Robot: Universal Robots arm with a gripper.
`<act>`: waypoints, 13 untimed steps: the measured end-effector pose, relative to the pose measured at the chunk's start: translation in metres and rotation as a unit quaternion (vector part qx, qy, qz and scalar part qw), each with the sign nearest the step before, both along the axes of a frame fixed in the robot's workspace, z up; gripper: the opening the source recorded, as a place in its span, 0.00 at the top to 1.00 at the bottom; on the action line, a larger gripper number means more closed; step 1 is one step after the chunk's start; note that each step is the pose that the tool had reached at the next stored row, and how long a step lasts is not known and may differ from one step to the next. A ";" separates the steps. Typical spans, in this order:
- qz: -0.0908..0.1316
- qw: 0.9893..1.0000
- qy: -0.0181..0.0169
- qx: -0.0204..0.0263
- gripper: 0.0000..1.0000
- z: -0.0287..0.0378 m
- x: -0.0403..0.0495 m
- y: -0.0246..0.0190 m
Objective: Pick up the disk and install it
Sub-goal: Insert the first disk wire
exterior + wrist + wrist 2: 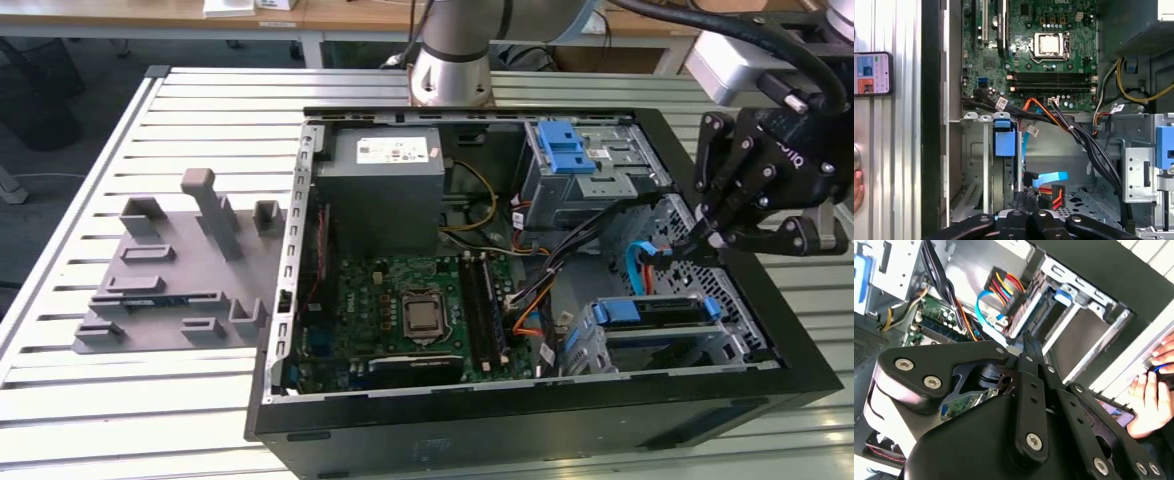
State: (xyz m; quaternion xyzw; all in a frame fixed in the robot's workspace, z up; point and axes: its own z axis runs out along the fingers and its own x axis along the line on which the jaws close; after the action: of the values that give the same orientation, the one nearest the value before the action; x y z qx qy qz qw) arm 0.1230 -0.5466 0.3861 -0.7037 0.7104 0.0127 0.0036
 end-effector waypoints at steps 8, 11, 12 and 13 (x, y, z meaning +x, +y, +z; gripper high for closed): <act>0.000 1.000 -0.007 -0.001 0.89 -0.0071 0.0041 0.0123; 0.000 1.000 -0.012 -0.001 0.89 -0.0102 0.0041 0.0150; 0.000 1.000 -0.013 -0.001 0.89 -0.0113 0.0041 0.0152; 0.000 1.000 -0.015 -0.001 0.89 -0.0120 0.0041 0.0153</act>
State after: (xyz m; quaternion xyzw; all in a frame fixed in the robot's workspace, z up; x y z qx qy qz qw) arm 0.1271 -0.5313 0.3742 -0.7038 0.7102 0.0016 0.0134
